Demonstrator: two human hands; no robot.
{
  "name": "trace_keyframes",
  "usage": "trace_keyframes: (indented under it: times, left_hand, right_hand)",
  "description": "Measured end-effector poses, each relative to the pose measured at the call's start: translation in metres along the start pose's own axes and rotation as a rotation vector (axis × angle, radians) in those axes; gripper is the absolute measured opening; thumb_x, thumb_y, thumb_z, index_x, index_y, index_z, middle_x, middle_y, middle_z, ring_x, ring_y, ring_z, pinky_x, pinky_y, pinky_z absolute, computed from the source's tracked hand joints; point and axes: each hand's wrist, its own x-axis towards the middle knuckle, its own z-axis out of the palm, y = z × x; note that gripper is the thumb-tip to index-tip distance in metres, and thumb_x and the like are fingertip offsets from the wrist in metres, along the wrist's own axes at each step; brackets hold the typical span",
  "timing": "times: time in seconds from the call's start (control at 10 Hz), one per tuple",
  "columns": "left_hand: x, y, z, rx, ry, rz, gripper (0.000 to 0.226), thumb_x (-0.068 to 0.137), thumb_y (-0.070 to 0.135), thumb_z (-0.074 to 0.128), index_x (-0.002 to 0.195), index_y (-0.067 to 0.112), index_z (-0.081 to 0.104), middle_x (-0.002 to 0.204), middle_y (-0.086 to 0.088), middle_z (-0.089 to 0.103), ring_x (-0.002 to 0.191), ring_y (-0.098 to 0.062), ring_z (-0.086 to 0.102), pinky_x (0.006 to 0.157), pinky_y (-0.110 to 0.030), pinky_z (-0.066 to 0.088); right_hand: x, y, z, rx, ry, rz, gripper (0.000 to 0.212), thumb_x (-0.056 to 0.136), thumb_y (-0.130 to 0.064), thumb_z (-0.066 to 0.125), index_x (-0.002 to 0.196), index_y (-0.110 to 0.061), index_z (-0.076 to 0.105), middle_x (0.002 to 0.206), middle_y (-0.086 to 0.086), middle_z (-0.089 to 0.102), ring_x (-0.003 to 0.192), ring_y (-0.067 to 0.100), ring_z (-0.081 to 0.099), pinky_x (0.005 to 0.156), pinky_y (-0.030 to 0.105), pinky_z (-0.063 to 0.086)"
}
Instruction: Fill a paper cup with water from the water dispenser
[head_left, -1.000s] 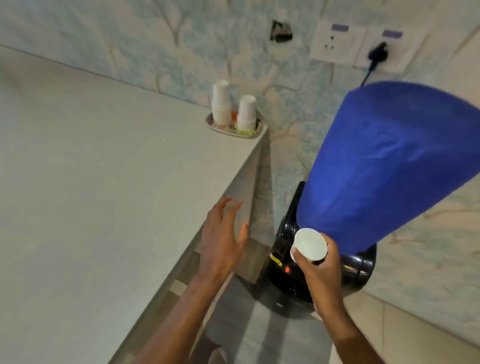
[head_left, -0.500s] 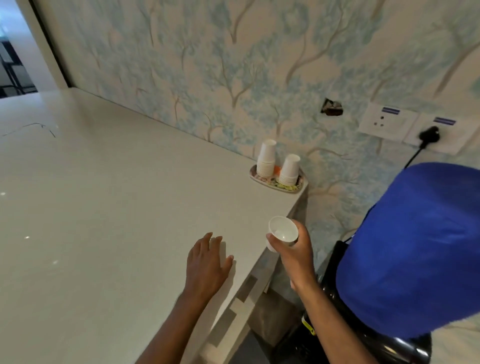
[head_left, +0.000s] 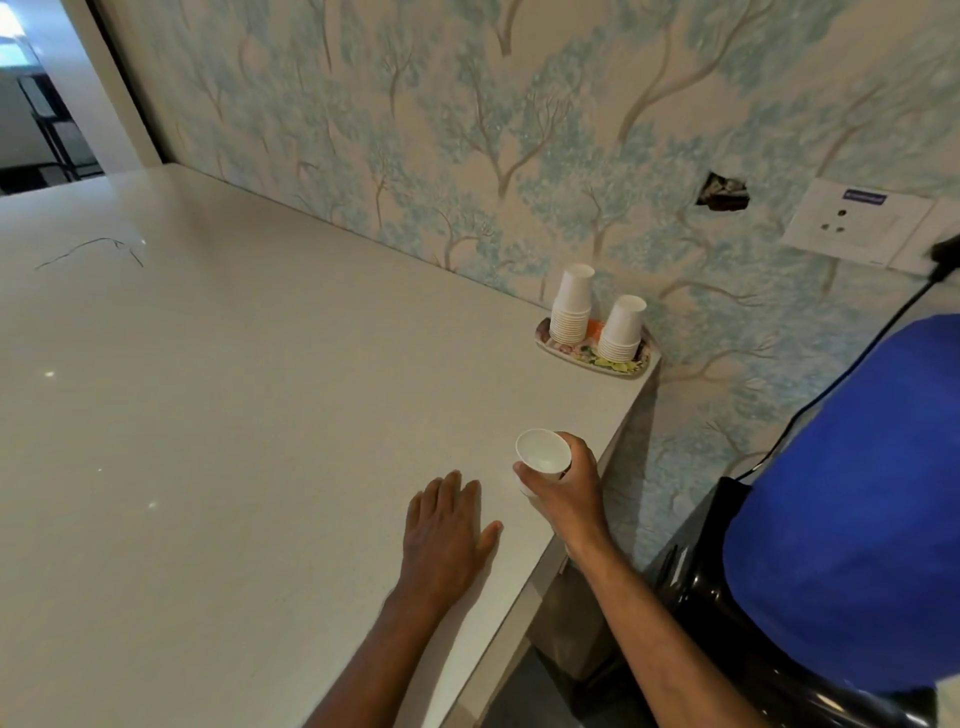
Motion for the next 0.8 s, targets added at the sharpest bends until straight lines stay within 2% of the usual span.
trace_keyframes:
  times: [0.1,0.3,0.5,0.6,0.7,0.8]
  left_hand:
    - [0.0,-0.001,0.002,0.015,0.011,0.0,0.072,0.103,0.068,0.027,0.162,0.028,0.018,0.174,-0.003,0.009,0.162,-0.028,0.008,0.131,-0.046,0.009]
    - [0.0,-0.003,0.003,0.019,0.008,0.025,0.073,0.103,0.067,0.026,0.163,0.027,0.016,0.174,-0.004,0.009,0.162,-0.027,0.008,0.131,-0.044,0.006]
    - [-0.001,-0.002,0.0,0.011,0.019,0.023,0.073,0.103,0.066,0.027,0.163,0.026,0.016,0.174,-0.004,0.008,0.162,-0.027,0.007,0.13,-0.044,0.005]
    - [-0.001,-0.002,-0.001,0.007,0.016,0.016,0.073,0.103,0.067,0.028,0.163,0.026,0.016,0.174,-0.004,0.008,0.162,-0.027,0.007,0.13,-0.044,0.006]
    - [0.0,-0.002,-0.003,-0.044,0.038,0.003,0.075,0.102,0.066,0.036,0.163,0.025,0.017,0.173,-0.003,0.012,0.16,-0.026,0.012,0.13,-0.042,0.01]
    - [0.002,0.004,-0.009,-0.136,0.088,0.001,0.077,0.101,0.063,0.043,0.163,0.024,0.018,0.172,-0.004,0.016,0.159,-0.024,0.018,0.129,-0.042,0.016]
  right_hand:
    - [-0.001,0.003,0.005,-0.034,-0.002,-0.009,0.079,0.076,-0.034,0.091,0.141,-0.023,0.049,0.142,0.006,0.056,0.118,0.014,0.053,0.081,0.01,0.044]
    - [-0.001,0.006,0.006,-0.043,-0.011,-0.01,0.082,0.077,-0.036,0.09,0.144,-0.024,0.046,0.146,0.006,0.052,0.13,0.022,0.054,0.098,0.034,0.054]
    - [-0.003,0.003,0.004,-0.023,-0.048,-0.013,0.089,0.075,-0.037,0.091,0.148,-0.026,0.042,0.152,0.006,0.047,0.137,0.022,0.049,0.103,0.035,0.051]
    - [-0.007,-0.003,-0.001,0.009,-0.088,-0.017,0.105,0.071,-0.047,0.091,0.156,-0.026,0.033,0.16,0.004,0.039,0.139,0.013,0.039,0.106,0.032,0.044]
    - [-0.015,-0.012,-0.013,0.049,-0.118,-0.03,0.114,0.069,-0.069,0.079,0.161,-0.032,0.022,0.168,0.001,0.027,0.145,0.012,0.031,0.108,0.033,0.042]
    - [-0.023,-0.024,-0.023,0.035,-0.064,-0.05,0.105,0.077,-0.078,0.067,0.162,-0.037,0.021,0.171,0.0,0.024,0.152,0.016,0.028,0.112,0.037,0.04]
